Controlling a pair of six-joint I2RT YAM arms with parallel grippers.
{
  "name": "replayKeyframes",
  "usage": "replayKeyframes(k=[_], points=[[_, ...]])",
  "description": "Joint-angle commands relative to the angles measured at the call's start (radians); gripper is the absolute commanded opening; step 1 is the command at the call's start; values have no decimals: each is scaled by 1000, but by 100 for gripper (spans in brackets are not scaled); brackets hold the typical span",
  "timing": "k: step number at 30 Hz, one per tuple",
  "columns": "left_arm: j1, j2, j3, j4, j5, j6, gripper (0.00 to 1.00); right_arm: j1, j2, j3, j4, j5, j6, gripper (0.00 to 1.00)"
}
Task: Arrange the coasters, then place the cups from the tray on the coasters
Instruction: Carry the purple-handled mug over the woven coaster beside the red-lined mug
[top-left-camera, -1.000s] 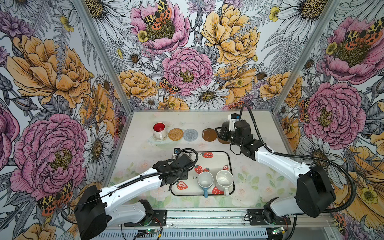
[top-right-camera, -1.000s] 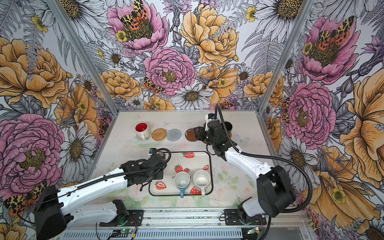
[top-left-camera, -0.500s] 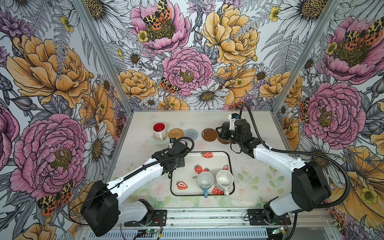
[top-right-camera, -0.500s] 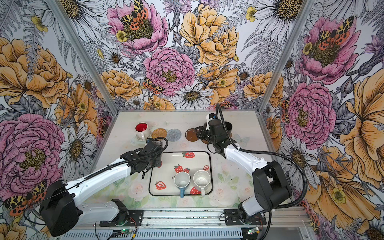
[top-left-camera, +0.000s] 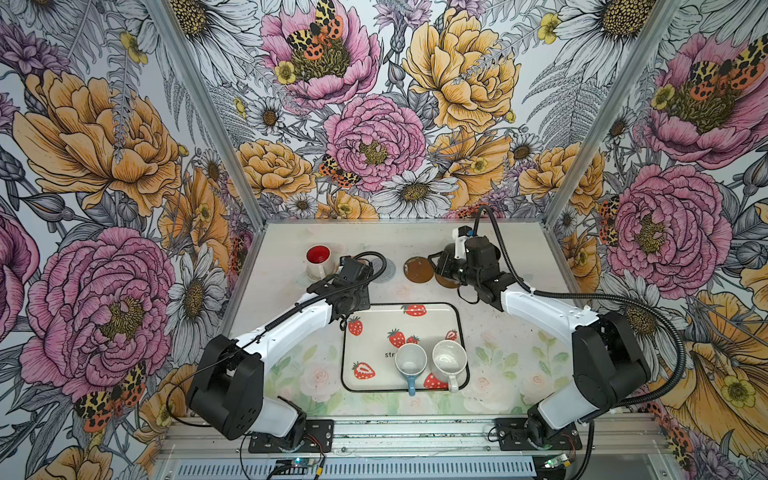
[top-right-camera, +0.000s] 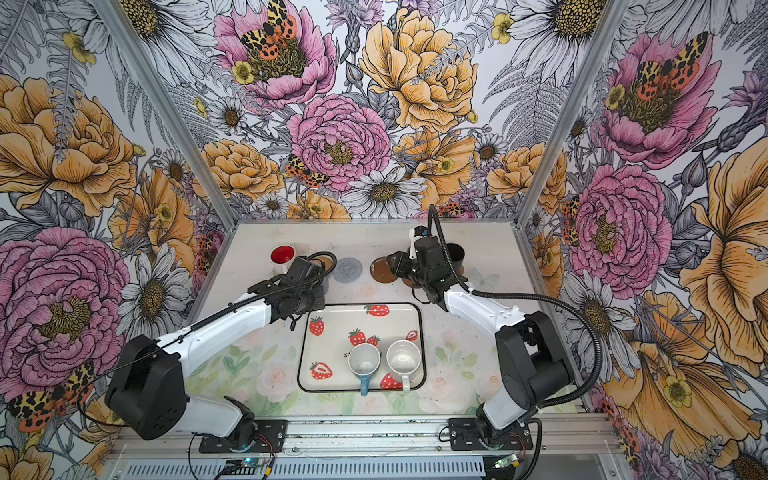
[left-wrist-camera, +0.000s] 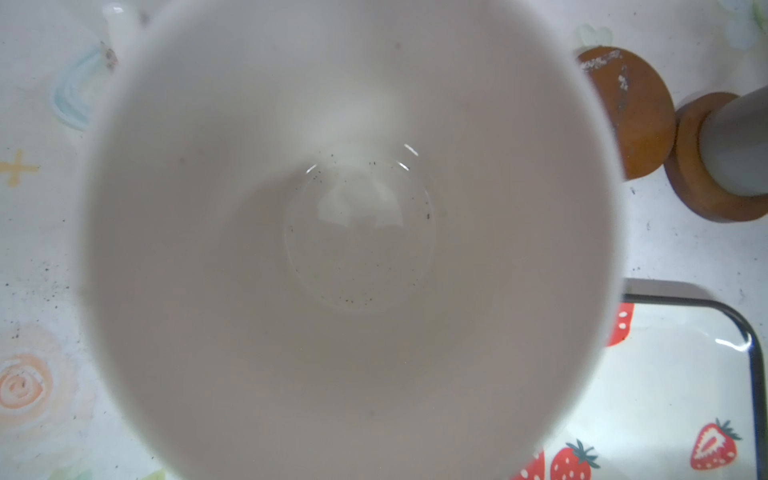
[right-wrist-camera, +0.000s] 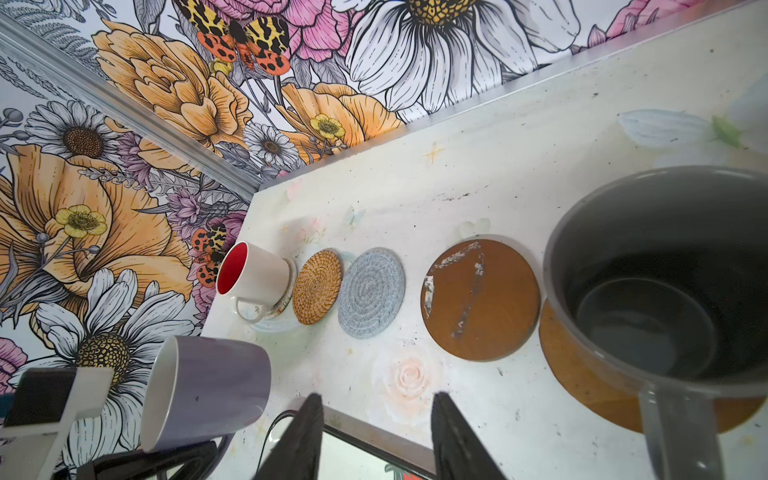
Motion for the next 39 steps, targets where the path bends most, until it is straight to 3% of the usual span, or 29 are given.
replayKeyframes(k=[1,29,39], points=[[34,12,57,115,24,34,0,-5,18,40,31,-23,8,45],[154,280,258,243,24,72,0,-34,84,62,32,-64,13,44],[182,366,310,245,78,90,0,-41,112,80,22,-79,14,43]])
